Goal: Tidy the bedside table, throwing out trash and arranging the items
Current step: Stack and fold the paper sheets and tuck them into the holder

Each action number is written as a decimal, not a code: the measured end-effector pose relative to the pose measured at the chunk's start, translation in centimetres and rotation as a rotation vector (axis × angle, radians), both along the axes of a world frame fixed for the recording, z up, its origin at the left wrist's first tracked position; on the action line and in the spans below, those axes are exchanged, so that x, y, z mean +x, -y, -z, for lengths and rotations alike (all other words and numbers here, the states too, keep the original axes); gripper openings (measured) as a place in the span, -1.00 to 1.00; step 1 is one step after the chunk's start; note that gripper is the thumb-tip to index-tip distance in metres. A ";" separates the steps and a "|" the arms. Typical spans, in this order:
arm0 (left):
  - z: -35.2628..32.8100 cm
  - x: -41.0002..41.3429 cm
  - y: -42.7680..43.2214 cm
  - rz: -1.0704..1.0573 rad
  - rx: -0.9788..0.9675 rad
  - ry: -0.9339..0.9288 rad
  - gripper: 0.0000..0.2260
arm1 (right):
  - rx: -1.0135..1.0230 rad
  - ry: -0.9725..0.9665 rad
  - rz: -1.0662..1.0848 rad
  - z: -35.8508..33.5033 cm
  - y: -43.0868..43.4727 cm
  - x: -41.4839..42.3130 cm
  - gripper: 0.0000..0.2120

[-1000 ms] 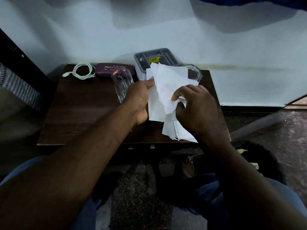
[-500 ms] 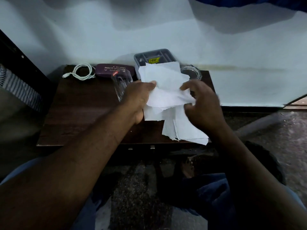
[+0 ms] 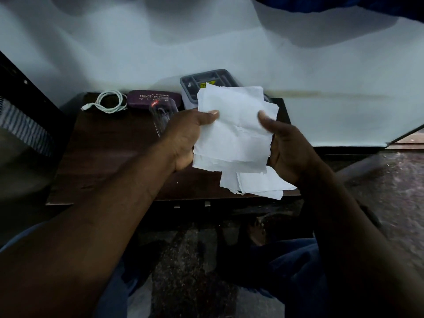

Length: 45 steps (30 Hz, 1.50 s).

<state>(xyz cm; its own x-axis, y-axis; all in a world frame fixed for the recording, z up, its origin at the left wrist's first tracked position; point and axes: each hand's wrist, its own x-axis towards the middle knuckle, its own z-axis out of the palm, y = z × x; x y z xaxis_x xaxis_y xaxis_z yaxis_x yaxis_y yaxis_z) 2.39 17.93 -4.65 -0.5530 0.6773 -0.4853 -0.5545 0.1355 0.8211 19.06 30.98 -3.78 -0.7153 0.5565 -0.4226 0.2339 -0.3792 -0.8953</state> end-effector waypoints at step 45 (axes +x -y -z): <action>0.1 0.6 0.3 0.031 -0.067 -0.010 -0.82 | 0.391 -0.099 0.329 1.3 0.0 -1.3 -0.89</action>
<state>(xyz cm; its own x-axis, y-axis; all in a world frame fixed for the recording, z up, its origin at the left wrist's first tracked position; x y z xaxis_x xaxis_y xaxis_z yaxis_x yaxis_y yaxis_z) 2.97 17.62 -4.79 -0.5372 0.6605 -0.5246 -0.5411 0.2072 0.8150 17.80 31.02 -5.10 -0.5018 0.8615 -0.0771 0.0653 -0.0512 -0.9966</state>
